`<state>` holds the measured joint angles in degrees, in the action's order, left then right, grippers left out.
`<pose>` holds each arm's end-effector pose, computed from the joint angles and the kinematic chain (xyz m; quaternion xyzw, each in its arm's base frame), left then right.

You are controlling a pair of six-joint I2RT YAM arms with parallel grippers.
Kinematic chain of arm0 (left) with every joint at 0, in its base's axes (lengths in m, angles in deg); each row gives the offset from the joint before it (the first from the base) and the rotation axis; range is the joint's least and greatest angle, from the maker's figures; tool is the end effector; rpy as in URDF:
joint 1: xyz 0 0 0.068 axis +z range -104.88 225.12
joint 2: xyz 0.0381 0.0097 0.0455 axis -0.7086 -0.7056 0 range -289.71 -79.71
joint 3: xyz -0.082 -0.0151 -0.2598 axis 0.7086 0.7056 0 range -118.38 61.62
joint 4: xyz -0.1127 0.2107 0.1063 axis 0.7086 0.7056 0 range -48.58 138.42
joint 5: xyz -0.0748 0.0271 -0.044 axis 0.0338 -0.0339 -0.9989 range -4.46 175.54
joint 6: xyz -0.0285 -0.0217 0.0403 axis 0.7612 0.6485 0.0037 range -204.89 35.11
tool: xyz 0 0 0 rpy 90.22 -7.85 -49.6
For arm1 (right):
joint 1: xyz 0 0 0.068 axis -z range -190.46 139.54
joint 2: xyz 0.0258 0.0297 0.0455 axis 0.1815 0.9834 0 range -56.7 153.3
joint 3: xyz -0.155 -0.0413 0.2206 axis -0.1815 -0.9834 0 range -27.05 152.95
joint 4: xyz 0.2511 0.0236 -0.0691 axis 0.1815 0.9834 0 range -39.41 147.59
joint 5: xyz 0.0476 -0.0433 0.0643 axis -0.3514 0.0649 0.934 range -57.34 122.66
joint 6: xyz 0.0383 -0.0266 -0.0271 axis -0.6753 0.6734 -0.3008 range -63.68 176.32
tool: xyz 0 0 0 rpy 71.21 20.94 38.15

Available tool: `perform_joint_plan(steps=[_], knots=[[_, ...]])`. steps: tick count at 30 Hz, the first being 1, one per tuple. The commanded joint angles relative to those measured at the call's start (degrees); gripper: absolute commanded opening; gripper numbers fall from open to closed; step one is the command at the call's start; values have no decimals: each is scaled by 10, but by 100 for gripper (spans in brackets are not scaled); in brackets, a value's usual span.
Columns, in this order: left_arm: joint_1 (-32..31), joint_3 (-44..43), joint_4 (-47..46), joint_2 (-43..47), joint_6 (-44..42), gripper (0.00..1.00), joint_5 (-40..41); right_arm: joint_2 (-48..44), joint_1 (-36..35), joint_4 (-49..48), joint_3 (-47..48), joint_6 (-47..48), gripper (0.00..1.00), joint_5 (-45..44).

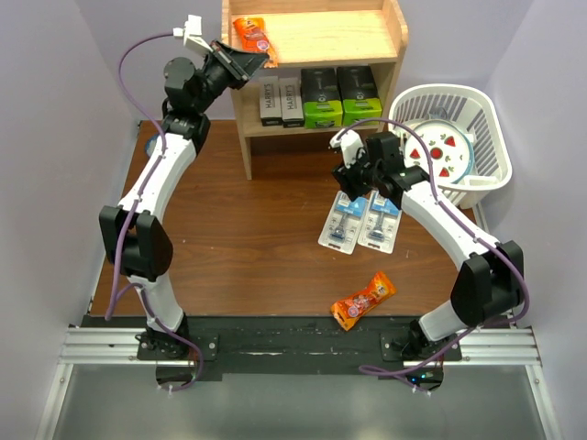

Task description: Place and organize the shaving razors onto the shelf

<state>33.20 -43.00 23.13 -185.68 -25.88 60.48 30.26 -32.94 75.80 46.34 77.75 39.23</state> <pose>0.4281 -0.1058 0.4525 -0.0722 0.6024 -0.5603 0.5639 0.3159 0.1352 0.3094 -0.3596 0.8258 0.0557 0.4310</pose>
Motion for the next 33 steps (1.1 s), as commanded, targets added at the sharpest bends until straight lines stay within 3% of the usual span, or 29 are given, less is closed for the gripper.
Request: perform_joint_plan(steps=[1,5,9,18,33], knots=[[23,-7,24,11,-4,0,-22,10,-2,-20,28,-12,60,-2],[36,6,39,23,-4,0,-29,15,-2,-20,33,-12,60,-3],[45,8,47,30,1,19,-20,19,-2,-21,36,-13,60,-1],[45,2,60,24,6,34,-8,26,-2,-25,45,-16,60,-2],[45,63,65,74,-1,43,-36,23,-2,-32,45,-17,60,-3]])
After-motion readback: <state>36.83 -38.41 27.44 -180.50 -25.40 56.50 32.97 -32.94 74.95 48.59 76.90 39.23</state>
